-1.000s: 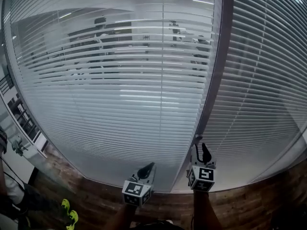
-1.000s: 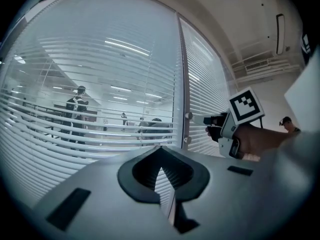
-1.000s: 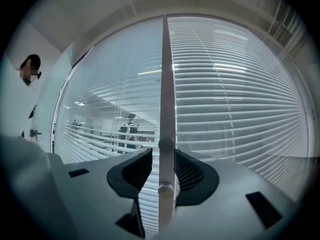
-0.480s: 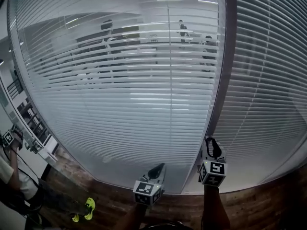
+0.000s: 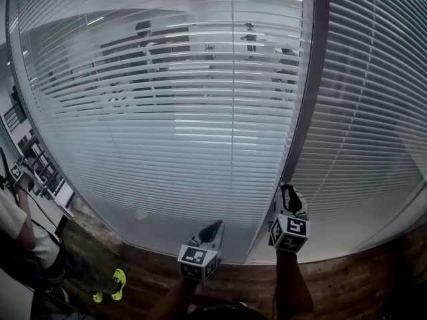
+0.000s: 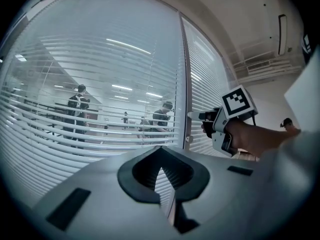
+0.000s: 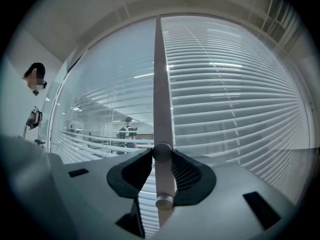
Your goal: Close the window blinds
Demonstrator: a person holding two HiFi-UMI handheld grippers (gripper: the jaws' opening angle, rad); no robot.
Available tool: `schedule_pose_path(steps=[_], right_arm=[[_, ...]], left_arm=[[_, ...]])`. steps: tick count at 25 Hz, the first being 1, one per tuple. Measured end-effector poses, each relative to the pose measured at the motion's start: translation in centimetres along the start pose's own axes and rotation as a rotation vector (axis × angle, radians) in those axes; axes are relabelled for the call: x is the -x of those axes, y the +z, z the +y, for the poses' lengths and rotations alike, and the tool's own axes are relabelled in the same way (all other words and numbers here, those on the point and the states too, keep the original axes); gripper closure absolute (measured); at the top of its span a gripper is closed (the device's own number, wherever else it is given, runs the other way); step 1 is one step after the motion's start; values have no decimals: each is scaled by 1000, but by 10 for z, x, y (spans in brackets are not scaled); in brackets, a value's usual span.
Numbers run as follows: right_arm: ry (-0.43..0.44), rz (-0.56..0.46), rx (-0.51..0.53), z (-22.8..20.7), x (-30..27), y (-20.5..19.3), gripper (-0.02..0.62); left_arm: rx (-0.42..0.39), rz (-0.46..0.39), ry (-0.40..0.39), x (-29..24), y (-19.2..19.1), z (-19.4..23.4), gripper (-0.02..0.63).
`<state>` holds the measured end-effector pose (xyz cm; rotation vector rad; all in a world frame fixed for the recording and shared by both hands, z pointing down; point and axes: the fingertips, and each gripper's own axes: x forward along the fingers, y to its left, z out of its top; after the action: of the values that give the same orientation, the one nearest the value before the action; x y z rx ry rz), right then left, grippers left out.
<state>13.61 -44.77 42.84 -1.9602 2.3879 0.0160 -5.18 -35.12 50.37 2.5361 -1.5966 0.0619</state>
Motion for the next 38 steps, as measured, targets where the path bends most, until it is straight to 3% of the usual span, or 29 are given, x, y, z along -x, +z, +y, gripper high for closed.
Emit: schedule_pose_path(steps=[4, 9, 22, 38], right_arm=[[0, 2, 33, 0, 2, 0, 472], [27, 10, 153, 1, 0, 0, 474], [63, 58, 595, 8, 0, 0, 476], [53, 121, 1376, 16, 0, -6, 476]], left_arm=[[-7, 10, -9, 1, -6, 1, 606], [-11, 14, -3, 1, -8, 2, 606], [-4, 18, -8, 4, -10, 2, 606], [11, 3, -12, 6, -3, -7, 606]])
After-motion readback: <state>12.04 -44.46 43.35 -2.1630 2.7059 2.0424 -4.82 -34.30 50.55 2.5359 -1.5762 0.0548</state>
